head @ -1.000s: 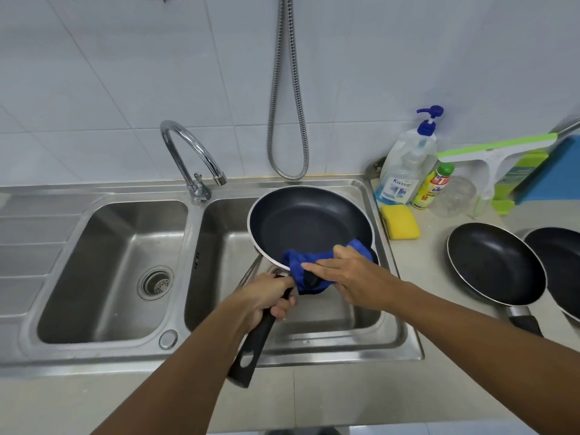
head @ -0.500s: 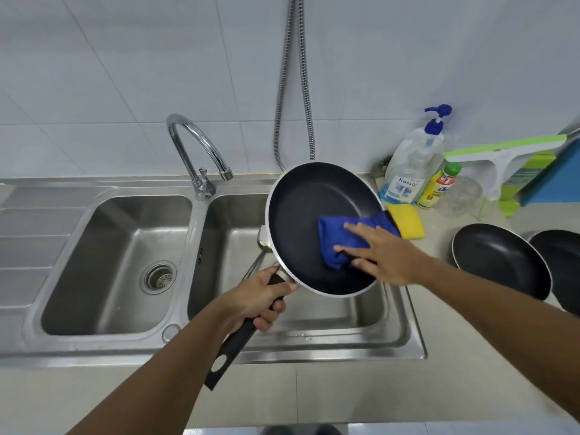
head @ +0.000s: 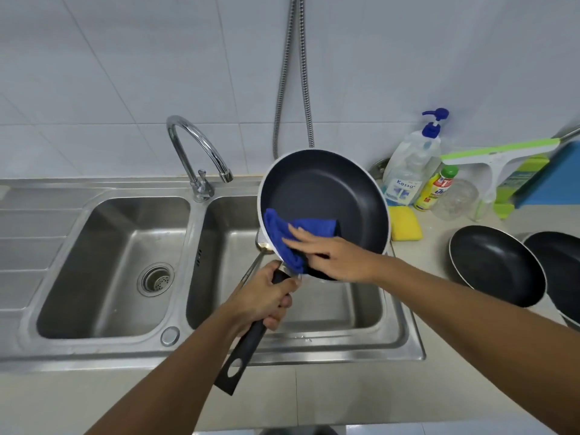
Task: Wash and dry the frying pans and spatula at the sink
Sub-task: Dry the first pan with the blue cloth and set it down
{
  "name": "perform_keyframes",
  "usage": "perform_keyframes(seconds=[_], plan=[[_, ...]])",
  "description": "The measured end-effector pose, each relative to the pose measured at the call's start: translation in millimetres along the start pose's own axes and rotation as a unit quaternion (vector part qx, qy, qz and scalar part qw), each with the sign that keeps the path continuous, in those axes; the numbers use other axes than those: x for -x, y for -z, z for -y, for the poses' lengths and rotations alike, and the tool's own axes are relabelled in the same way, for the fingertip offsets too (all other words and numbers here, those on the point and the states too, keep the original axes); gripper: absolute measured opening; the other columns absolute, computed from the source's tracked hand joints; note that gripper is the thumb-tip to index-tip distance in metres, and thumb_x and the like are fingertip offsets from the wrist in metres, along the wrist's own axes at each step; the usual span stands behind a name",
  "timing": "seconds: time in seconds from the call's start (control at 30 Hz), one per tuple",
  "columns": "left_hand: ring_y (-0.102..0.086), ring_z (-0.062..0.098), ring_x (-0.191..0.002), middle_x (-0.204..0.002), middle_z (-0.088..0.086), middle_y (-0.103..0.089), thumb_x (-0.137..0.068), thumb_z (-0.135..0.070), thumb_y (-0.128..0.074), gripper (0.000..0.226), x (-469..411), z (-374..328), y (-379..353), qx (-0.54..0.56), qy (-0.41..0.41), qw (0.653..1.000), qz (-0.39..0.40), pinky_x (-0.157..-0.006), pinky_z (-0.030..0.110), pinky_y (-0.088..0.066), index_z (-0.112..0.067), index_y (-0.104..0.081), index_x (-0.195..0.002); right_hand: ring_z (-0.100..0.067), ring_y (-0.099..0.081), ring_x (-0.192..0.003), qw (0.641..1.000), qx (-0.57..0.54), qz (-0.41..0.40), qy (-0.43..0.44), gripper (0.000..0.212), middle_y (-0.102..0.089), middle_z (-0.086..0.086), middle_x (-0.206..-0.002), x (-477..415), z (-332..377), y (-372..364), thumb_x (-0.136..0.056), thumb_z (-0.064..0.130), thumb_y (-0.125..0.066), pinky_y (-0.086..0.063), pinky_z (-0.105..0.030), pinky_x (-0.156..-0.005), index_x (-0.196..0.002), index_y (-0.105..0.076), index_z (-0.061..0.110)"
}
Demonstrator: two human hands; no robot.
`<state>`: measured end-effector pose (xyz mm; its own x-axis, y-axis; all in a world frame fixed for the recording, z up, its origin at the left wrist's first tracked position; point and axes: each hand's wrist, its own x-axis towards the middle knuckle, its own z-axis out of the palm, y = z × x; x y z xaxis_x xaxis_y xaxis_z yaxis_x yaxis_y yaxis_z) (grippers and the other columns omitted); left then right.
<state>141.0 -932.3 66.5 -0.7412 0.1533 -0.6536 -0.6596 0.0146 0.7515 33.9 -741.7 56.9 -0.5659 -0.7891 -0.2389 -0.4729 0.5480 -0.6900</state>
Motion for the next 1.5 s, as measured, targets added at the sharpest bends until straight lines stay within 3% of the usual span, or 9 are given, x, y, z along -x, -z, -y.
perform_keyframes(seconds=[0.2,0.33,0.5,0.63,0.83,1.1,1.3,1.4,1.5], plan=[[-0.032,0.011,-0.045,-0.062,0.0,-0.045,-0.103,-0.024,-0.055,0.024,-3.2,-2.1,-3.4,-0.004,-0.002,1.0,0.021,-0.038,0.02,-0.027,-0.024,-0.046,-0.125,-0.006,0.022,-0.153,0.988,0.147,0.053,0.011,0.063,0.024,0.023,-0.165,7.2,-14.2,2.0,-0.109,0.045,-0.039,0.01,-0.038,-0.126,-0.156,0.002,0.055],[-0.031,0.011,-0.045,-0.066,0.002,-0.041,-0.103,-0.025,-0.054,0.018,-0.5,-5.3,-7.9,-0.057,-0.019,0.998,0.019,-0.04,0.022,-0.025,-0.028,-0.049,-0.12,-0.011,0.031,-0.151,0.987,0.139,-0.06,-0.051,0.058,0.032,0.014,-0.164,-35.6,-10.2,17.1,-0.107,0.05,-0.03,0.018,-0.048,-0.124,-0.156,0.003,0.056],[-0.031,0.011,-0.042,-0.065,0.003,-0.04,-0.103,-0.023,-0.053,0.014,-5.8,-13.6,-6.0,-0.064,-0.049,0.997,-0.016,-0.04,0.021,-0.025,-0.027,-0.049,-0.115,-0.007,0.02,-0.154,0.988,0.009,-0.149,-0.05,0.059,0.014,0.014,-0.17,-49.7,13.3,12.1,-0.108,0.045,-0.039,0.014,-0.045,-0.125,-0.16,-0.011,0.046],[-0.03,0.012,-0.04,-0.058,0.001,-0.041,-0.104,-0.023,-0.055,0.016,-10.5,-23.5,8.6,-0.016,-0.053,0.998,-0.031,-0.039,0.018,-0.025,-0.017,-0.044,-0.114,-0.003,-0.026,-0.152,0.985,-0.023,-0.169,0.035,0.057,-0.035,0.017,-0.162,-7.2,9.2,-18.1,-0.101,0.033,-0.058,-0.02,-0.039,-0.126,-0.154,-0.039,0.038],[-0.03,0.012,-0.043,-0.061,0.002,-0.042,-0.105,-0.02,-0.054,0.015,2.1,-22.1,19.2,-0.008,-0.05,0.999,0.002,-0.041,0.018,-0.024,-0.016,-0.048,-0.119,-0.015,-0.057,-0.12,0.966,0.23,-0.11,0.038,0.042,-0.061,0.013,-0.135,58.4,-54.1,17.0,-0.092,0.039,-0.048,-0.035,-0.038,-0.096,-0.131,-0.062,0.035],[-0.028,0.015,-0.047,-0.063,0.003,-0.038,-0.102,-0.017,-0.051,0.021,5.4,-18.0,-5.5,-0.097,-0.054,0.994,0.021,-0.045,0.024,-0.025,-0.025,-0.049,-0.122,-0.033,-0.064,-0.103,0.826,0.553,-0.105,0.024,0.028,-0.065,-0.011,-0.12,55.3,-116.2,114.1,-0.075,0.02,-0.077,-0.037,-0.046,-0.093,-0.103,-0.075,0.023],[-0.029,0.014,-0.043,-0.061,0.002,-0.042,-0.103,-0.017,-0.052,0.01,-4.4,-26.8,-12.0,-0.061,-0.061,0.996,0.005,-0.043,0.021,-0.024,-0.02,-0.048,-0.111,-0.033,-0.062,-0.088,0.896,0.39,-0.21,-0.018,0.032,-0.061,-0.007,-0.104,57.4,-95.7,27.4,-0.088,0.038,-0.057,-0.043,-0.044,-0.075,-0.113,-0.071,0.023],[-0.028,0.014,-0.043,-0.06,0.003,-0.041,-0.104,-0.017,-0.052,0.01,-10.7,-31.2,-15.9,-0.078,-0.054,0.996,-0.003,-0.043,0.019,-0.024,-0.015,-0.046,-0.112,-0.027,-0.058,-0.097,0.963,0.129,-0.237,-0.025,0.045,-0.055,-0.004,-0.11,46.5,-54.3,-28.2,-0.095,0.039,-0.044,-0.049,-0.045,-0.084,-0.128,-0.062,0.014],[-0.029,0.014,-0.042,-0.062,0.003,-0.041,-0.104,-0.019,-0.052,0.007,-10.8,-33.4,-18.4,-0.098,-0.045,0.994,0.002,-0.04,0.02,-0.026,-0.015,-0.047,-0.108,-0.018,-0.052,-0.102,0.965,0.011,-0.26,-0.023,0.043,-0.048,0.004,-0.112,43.0,-31.6,-49.8,-0.098,0.036,-0.042,-0.045,-0.036,-0.093,-0.131,-0.057,0.012]])
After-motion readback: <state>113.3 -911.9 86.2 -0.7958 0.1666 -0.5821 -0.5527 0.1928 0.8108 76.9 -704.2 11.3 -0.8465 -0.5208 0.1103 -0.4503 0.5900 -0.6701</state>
